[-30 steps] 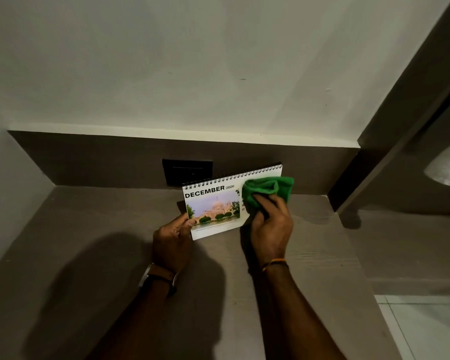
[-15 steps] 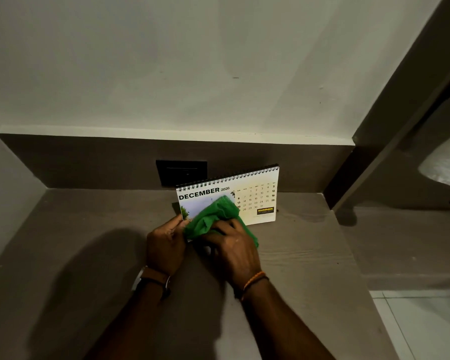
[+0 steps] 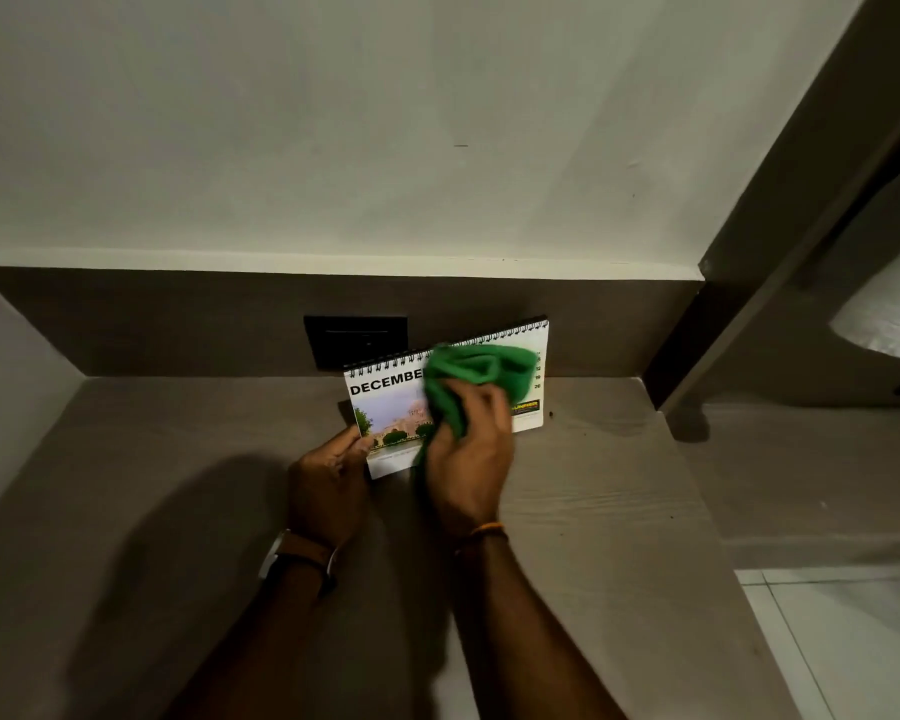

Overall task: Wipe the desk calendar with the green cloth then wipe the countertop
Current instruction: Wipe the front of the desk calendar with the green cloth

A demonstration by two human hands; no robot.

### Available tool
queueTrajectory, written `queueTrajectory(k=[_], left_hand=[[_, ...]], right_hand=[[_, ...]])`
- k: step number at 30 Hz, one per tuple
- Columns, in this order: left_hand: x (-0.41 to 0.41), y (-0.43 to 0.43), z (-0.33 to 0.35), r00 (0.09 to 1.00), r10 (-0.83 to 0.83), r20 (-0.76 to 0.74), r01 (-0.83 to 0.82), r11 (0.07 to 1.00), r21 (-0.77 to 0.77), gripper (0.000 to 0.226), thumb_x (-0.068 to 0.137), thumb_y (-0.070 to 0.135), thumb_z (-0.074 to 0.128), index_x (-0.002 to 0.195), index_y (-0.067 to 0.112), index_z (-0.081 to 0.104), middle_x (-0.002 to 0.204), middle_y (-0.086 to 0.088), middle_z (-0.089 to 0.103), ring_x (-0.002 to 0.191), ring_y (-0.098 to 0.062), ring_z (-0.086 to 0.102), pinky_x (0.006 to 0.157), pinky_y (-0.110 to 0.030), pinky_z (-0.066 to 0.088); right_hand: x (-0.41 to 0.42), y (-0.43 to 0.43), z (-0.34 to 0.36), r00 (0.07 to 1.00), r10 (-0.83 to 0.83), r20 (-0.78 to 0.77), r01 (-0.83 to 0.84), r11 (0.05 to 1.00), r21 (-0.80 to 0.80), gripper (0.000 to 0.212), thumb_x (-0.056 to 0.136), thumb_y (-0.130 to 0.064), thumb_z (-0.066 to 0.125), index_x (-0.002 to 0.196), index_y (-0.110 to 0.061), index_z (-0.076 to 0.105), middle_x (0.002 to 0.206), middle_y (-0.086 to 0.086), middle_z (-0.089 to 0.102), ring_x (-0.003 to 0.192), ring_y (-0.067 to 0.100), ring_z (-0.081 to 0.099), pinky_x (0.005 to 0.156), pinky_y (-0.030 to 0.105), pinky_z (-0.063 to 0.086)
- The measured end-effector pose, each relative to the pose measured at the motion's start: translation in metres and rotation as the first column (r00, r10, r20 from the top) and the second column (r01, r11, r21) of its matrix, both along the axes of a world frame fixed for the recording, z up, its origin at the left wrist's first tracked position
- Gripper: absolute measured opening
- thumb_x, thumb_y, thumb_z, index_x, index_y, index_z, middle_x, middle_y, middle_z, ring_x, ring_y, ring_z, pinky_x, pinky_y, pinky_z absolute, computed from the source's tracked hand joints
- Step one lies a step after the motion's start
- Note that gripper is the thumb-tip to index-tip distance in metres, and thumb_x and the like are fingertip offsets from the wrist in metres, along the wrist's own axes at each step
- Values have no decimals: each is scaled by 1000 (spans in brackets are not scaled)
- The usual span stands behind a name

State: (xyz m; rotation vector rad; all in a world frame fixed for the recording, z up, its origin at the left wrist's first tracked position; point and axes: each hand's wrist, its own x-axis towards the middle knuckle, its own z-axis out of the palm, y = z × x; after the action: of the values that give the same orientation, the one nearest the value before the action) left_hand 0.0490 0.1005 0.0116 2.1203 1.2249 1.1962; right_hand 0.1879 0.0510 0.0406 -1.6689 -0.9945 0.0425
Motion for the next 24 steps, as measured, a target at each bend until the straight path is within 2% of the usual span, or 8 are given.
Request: queueTrajectory(k=[4, 7, 10, 13, 16, 19, 21, 24], left_hand=[[-3, 2, -5, 998, -37, -50, 38, 999, 30, 31, 94, 18, 48, 70, 6, 63, 67, -8, 64, 58, -22, 59, 56, -34, 47], [-1, 2, -2, 1000, -16, -6, 16, 1000, 14, 26, 93, 15, 50, 89, 2, 72, 85, -12, 74, 69, -22, 68, 61, -35, 55], [1, 1, -3, 1000, -24, -4, 24, 999, 37, 22, 92, 12, 52, 89, 4, 72, 88, -6, 74, 70, -16, 67, 61, -28, 54], [0, 2, -5, 1000, -15, 22, 14, 1000, 19, 20, 92, 13, 53, 95, 6, 72, 93, 4, 69, 75, -6, 64, 66, -16, 50], [1, 1, -7, 1000, -3, 26, 2, 1000, 19, 21, 91, 12, 54, 100, 2, 71, 97, 4, 67, 81, 1, 60, 70, -17, 50], [2, 1, -2, 1000, 9, 29, -9, 1000, -10, 23, 91, 13, 53, 101, 2, 71, 96, 5, 66, 79, 1, 61, 70, -7, 47], [2, 0, -1, 1000, 4, 9, -3, 1000, -23, 23, 92, 14, 52, 95, 5, 73, 89, 0, 71, 70, -1, 61, 64, -6, 44], [3, -2, 2, 999, 0, 32, 1, 1000, -18, 22, 90, 13, 53, 94, 3, 73, 88, -3, 72, 72, -4, 63, 63, -16, 48]], right_hand=[[-16, -17, -10, 913, 307, 269, -278, 950, -140, 38, 76, -25, 61, 112, -29, 74, 119, 0, 65, 104, 29, 56, 84, 32, 51], [24, -12, -7, 993, 48, 109, -47, 999, -15, 46, 71, 3, 56, 109, -13, 77, 113, 12, 68, 103, 33, 64, 95, 37, 52], [73, -4, 1, 964, -248, -93, 249, 968, 1, 51, 68, 15, 54, 108, -7, 77, 111, 12, 70, 102, 29, 67, 99, 16, 44], [62, -7, -8, 956, -251, -154, 241, 967, -83, 52, 72, 16, 58, 112, -13, 76, 119, 4, 69, 106, 18, 64, 99, 6, 38], [34, -15, -18, 918, -278, -284, 246, 959, -142, 50, 77, 13, 61, 115, -18, 75, 118, -2, 67, 107, 14, 62, 100, 17, 43], [29, -5, -9, 849, -324, -417, 269, 945, -187, 43, 78, 7, 65, 111, -19, 75, 116, 2, 73, 105, 19, 66, 91, 15, 43], [20, -5, -2, 868, -283, -409, 206, 953, -222, 39, 79, 3, 68, 112, -18, 73, 115, 2, 73, 104, 18, 65, 88, 13, 41], [-6, -18, -3, 957, -53, -287, -8, 978, -209, 36, 80, 4, 65, 111, -15, 72, 114, 4, 70, 102, 15, 61, 96, 22, 47]])
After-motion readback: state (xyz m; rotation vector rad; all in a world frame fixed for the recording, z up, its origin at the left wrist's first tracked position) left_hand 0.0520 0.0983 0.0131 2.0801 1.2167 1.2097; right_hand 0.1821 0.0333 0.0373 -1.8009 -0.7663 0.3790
